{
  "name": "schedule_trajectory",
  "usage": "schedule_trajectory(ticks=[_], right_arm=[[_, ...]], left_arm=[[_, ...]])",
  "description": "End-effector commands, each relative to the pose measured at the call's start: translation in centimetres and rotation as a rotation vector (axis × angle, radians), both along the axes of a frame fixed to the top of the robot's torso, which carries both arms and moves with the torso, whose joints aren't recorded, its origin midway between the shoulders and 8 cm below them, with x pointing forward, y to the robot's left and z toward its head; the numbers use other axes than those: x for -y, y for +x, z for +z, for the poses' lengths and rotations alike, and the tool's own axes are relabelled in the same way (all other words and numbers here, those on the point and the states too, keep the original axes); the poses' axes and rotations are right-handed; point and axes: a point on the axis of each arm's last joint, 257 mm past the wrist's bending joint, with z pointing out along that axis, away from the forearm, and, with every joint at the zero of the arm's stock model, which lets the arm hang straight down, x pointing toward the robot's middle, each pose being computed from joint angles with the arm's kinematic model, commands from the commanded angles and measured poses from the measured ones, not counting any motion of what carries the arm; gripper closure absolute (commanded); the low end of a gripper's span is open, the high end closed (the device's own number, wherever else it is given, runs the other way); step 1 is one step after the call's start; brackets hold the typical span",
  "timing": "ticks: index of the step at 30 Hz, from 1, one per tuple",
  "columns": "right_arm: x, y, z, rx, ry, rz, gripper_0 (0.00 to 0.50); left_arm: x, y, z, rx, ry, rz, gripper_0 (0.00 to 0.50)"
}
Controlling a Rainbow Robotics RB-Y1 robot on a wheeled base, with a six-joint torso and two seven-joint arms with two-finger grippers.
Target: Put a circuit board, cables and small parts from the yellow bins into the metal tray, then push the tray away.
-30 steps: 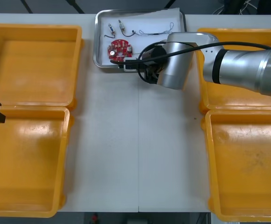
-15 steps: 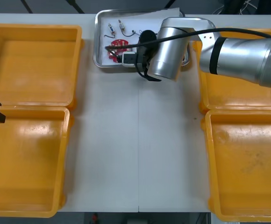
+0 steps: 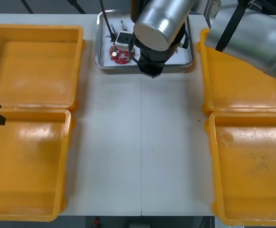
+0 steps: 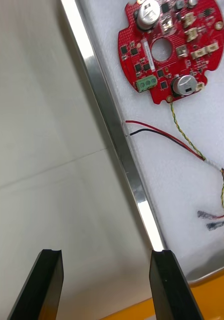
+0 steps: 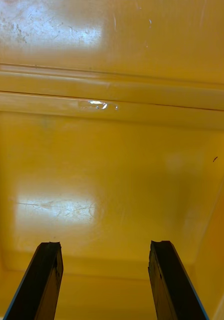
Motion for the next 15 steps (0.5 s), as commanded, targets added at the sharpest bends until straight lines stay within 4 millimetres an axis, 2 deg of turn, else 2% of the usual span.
schedule_trajectory(ticks=[1,8,15], right_arm=[[-0.7,-2.0,3.2,0.003,0.160,-0.132,0.000],[1.5,-5.4,3.5,-0.049,0.257,-0.308,0.000],[5.2,-8.8,3.4,-0.047,0.304,-0.446,0.000]], left_arm=[[-1.2,0.3,1.7,0.031,0.076,-0.057,0.000],[-1.2,0.3,1.7,0.031,0.076,-0.057,0.000],[-1.2,0.3,1.7,0.031,0.076,-0.057,0.000]])
